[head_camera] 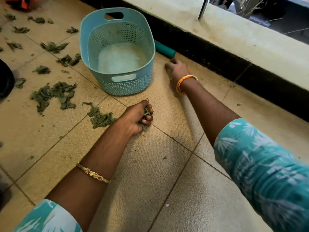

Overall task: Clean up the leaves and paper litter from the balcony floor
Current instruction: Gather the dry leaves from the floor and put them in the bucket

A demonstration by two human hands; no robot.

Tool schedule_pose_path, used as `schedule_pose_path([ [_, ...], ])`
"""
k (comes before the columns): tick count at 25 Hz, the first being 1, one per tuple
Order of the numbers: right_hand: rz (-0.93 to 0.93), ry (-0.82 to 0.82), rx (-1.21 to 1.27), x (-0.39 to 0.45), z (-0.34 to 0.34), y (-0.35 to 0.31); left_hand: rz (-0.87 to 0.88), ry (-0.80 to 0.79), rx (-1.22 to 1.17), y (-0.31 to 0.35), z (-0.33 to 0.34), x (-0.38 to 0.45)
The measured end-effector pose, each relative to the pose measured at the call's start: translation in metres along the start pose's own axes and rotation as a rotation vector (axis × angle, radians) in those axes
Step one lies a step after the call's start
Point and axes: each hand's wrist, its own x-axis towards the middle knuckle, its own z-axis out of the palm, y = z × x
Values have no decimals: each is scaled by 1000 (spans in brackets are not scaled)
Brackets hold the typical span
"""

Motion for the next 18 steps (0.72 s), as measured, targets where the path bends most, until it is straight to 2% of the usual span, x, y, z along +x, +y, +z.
schedule_pose_path([
  [2, -104, 86, -75, -8, 13, -3, 6, -1, 3, 0, -2, -2],
  [5, -146, 239, -144, -24, 15, 6, 19, 6, 9, -2, -8, -5],
  [8, -72, 208, -82, -32, 3, 7, -6, 13, -28, -4, -14, -14],
  [10, 126, 200, 216, -41, -10, 0, -22, 14, -49, -5, -18, -22],
  [13, 349, 181, 917, -83, -34, -28, -32, 21, -54, -4, -28, -32],
  [15, 313, 17, 1174, -120, -50, -54, -31, 53, -74, 1, -35, -39],
  [18, 157, -208, 1271, -152, -56, -95, -11, 82, -75, 10, -40, -54],
])
